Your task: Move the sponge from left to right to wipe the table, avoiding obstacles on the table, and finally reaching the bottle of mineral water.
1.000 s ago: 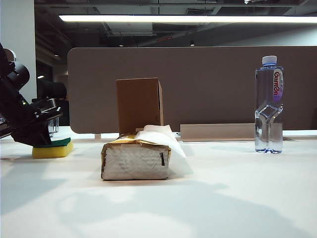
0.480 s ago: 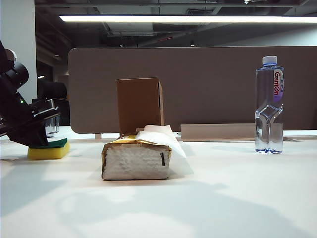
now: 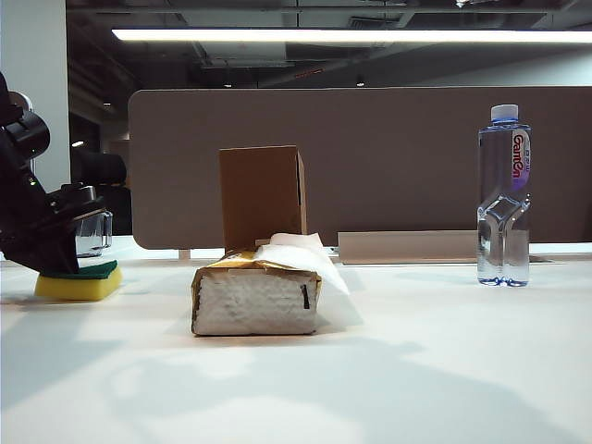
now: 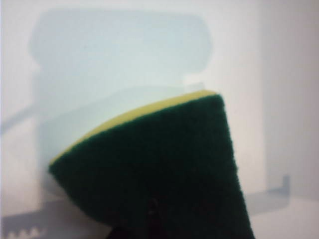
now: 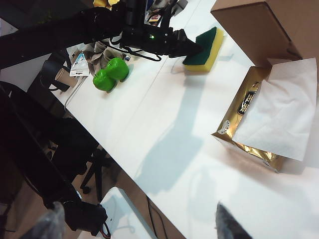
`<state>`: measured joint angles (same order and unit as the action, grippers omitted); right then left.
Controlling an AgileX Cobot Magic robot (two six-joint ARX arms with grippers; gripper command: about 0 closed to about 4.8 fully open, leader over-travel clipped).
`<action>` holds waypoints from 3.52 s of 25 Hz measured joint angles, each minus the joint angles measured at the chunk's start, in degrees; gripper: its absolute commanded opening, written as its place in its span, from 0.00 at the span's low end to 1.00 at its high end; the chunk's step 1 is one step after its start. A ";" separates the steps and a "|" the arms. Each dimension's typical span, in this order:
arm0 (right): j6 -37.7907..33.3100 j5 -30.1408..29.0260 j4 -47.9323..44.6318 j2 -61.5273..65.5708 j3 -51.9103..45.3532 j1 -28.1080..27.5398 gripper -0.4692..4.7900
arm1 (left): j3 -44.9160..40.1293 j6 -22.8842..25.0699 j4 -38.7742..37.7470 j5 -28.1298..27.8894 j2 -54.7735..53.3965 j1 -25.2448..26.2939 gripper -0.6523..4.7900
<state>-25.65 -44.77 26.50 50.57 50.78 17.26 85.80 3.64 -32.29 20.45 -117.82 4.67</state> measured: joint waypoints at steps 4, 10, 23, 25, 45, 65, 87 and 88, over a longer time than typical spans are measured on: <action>0.00 0.00 0.00 0.02 0.00 0.00 0.83 | -1.86 0.00 0.11 -0.09 1.22 0.00 0.11; 0.00 0.00 0.00 0.02 0.00 0.00 0.82 | -8.83 -0.68 4.79 -0.09 5.18 0.02 0.11; 0.00 0.00 0.00 0.00 0.00 0.00 0.83 | -10.67 -0.90 0.11 -0.55 9.46 0.00 0.11; 0.00 0.00 0.00 0.00 0.00 0.00 0.83 | -10.67 -0.92 -0.11 -0.57 10.36 0.00 0.11; 0.00 -0.04 0.00 -0.02 0.00 0.00 0.83 | -26.93 -2.19 13.51 -0.07 16.04 0.13 0.11; 0.22 -1.36 0.00 -0.02 0.00 0.00 0.83 | -43.60 -5.40 17.09 1.03 29.29 -0.24 0.11; 1.51 -1.57 0.00 -0.07 0.00 0.00 0.83 | -62.12 -13.68 21.18 1.60 47.71 -3.63 0.11; 1.51 -1.55 0.00 -0.07 0.00 0.00 0.83 | -62.40 -14.23 20.41 1.33 48.83 -4.52 0.11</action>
<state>-24.14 -46.33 26.50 50.50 50.78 17.26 23.40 -10.59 -11.88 21.78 -68.99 0.14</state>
